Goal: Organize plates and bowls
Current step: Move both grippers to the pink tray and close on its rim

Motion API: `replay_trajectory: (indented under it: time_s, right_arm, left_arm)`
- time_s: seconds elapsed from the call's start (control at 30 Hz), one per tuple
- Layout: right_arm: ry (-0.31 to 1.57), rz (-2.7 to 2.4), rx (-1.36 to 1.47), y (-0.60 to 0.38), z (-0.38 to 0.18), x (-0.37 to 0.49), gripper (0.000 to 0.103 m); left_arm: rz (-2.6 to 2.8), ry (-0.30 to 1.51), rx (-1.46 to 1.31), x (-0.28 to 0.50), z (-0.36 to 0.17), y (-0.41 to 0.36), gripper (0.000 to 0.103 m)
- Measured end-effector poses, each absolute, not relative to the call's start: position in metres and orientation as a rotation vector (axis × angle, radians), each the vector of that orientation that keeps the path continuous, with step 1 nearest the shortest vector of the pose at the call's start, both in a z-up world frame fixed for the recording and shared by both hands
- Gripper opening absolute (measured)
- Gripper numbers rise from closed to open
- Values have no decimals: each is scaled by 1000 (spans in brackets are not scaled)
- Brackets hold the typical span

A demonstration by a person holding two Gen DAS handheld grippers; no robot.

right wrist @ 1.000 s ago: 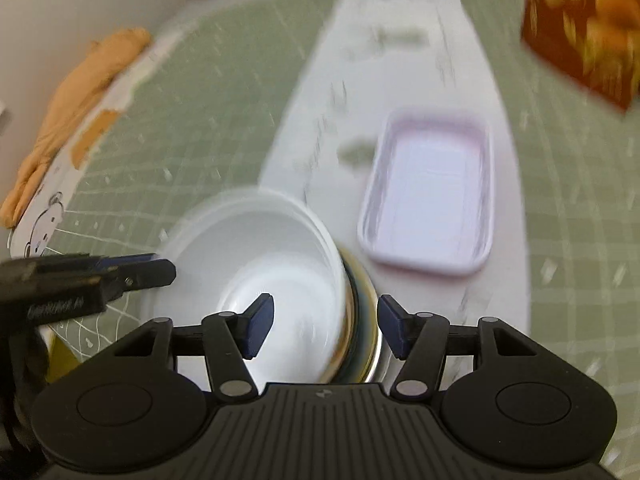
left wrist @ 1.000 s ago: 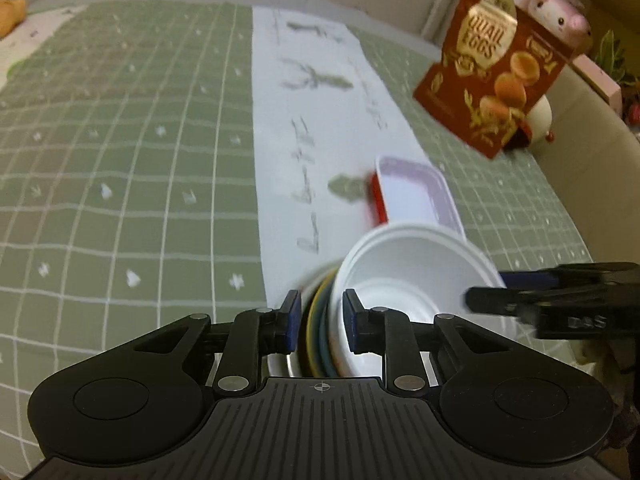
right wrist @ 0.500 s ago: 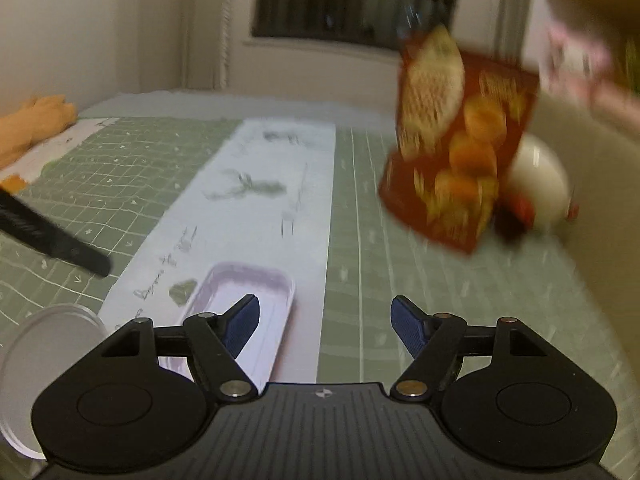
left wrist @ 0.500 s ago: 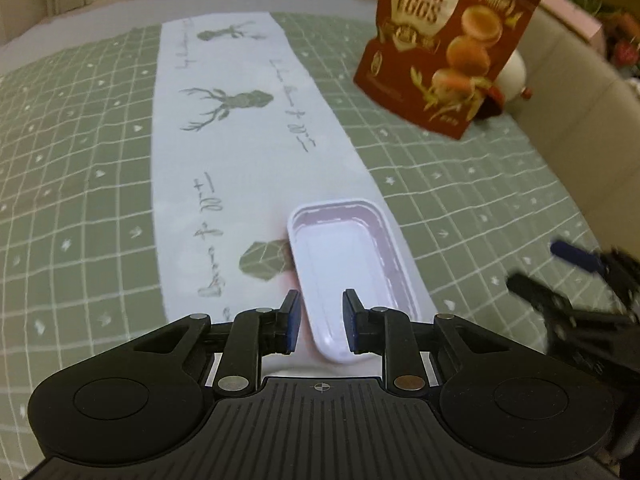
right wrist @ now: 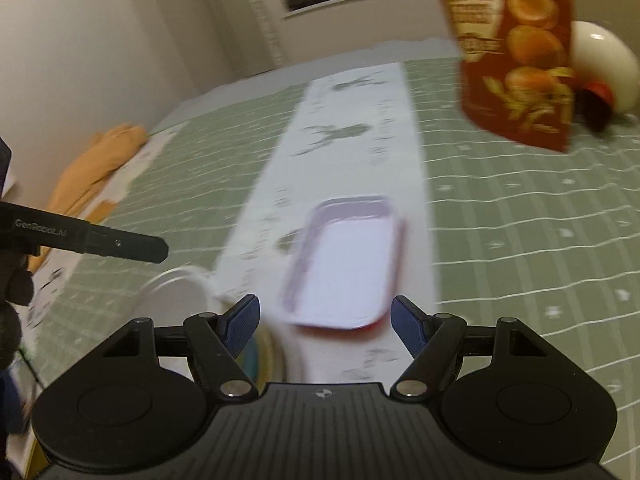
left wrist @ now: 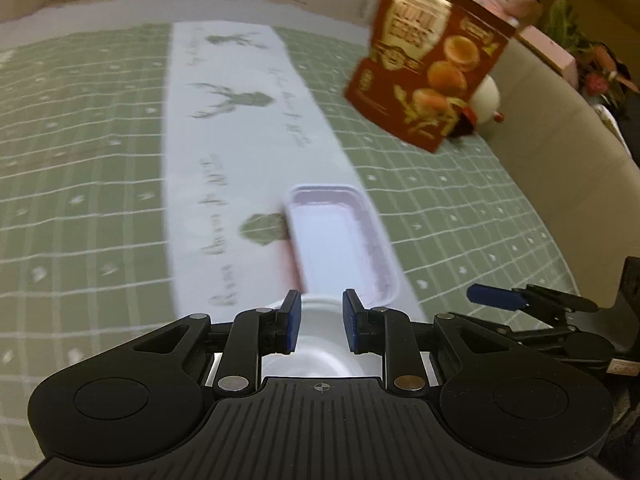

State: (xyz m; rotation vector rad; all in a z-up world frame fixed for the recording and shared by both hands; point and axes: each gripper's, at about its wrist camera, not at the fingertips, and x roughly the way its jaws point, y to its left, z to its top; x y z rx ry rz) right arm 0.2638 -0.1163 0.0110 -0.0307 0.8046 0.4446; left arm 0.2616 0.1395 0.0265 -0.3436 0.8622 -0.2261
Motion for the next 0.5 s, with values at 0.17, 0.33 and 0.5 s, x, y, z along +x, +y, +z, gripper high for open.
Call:
replay_trajectory:
  time_s: [0.17,0.33,0.5]
  right_arm:
    - [796,479,-87,-90,15,263,73]
    - [858,411,-4,-106,21,302,73]
    - [922,289,71,-136,5,342,73]
  left_arm:
    - [-249,892,-405,278,34,149,25]
    - [-293,1067,-403,354,16,129,25]
    - [-236,1189,-333,421,-14,108,25]
